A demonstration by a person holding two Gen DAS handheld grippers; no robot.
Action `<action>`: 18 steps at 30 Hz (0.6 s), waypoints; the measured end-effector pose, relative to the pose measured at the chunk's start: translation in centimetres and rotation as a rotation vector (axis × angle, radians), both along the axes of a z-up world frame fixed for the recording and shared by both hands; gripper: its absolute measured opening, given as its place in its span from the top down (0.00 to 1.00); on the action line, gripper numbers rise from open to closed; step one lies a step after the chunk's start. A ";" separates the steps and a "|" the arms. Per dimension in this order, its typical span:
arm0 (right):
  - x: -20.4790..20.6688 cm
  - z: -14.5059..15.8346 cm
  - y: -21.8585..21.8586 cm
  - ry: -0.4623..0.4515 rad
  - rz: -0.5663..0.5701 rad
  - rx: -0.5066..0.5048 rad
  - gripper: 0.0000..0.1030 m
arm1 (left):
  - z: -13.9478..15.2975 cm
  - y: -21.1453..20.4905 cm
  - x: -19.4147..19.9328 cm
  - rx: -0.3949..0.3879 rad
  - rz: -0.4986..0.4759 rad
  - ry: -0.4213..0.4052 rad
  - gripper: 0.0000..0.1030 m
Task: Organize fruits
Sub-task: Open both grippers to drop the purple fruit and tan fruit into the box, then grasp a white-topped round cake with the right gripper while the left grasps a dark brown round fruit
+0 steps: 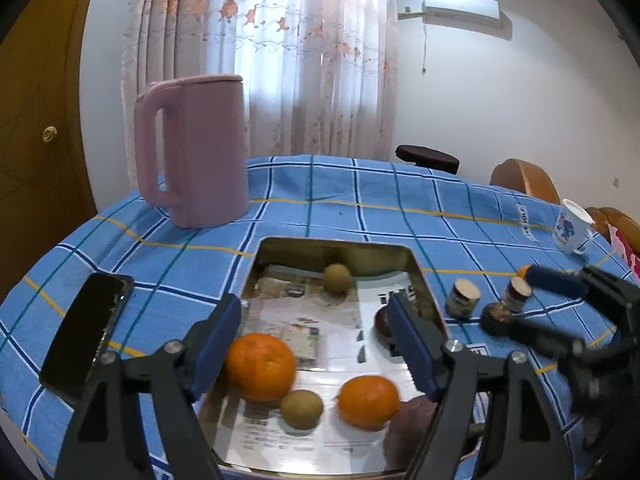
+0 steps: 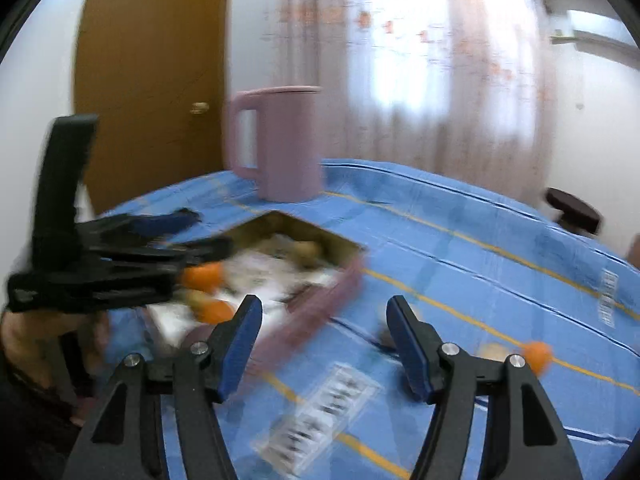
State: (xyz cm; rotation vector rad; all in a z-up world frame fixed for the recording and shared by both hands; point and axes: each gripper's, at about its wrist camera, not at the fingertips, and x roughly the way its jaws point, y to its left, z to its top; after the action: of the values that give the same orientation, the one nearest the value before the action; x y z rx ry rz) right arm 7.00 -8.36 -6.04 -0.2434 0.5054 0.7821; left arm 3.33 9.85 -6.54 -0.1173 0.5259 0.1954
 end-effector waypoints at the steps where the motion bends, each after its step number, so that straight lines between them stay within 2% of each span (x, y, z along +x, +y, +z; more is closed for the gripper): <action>1: 0.4 -0.1 -0.6 -0.002 -0.032 -0.012 0.36 | -0.1 -0.2 0.1 -0.003 -0.002 0.000 0.23; 5: 3.1 -0.7 -1.8 0.033 -0.115 -0.044 0.36 | -0.3 -0.9 0.3 -0.011 -0.012 0.009 0.23; 12: 6.3 -2.7 1.8 0.100 -0.107 -0.157 0.37 | -0.1 -1.6 0.4 -0.003 -0.028 0.005 0.23; 15: 7.8 -3.6 3.1 0.158 -0.108 -0.178 0.59 | 0.0 -1.6 0.4 0.006 -0.029 0.004 0.21; 18: 8.1 -4.2 4.1 0.162 -0.104 -0.235 0.64 | 0.0 -1.1 0.5 -0.009 -0.016 0.004 0.21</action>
State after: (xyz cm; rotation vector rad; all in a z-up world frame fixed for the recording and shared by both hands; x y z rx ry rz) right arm 15.09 -4.25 -10.24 -0.3697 0.7592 0.6440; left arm 3.81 8.74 -6.51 -0.1218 0.5315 0.1781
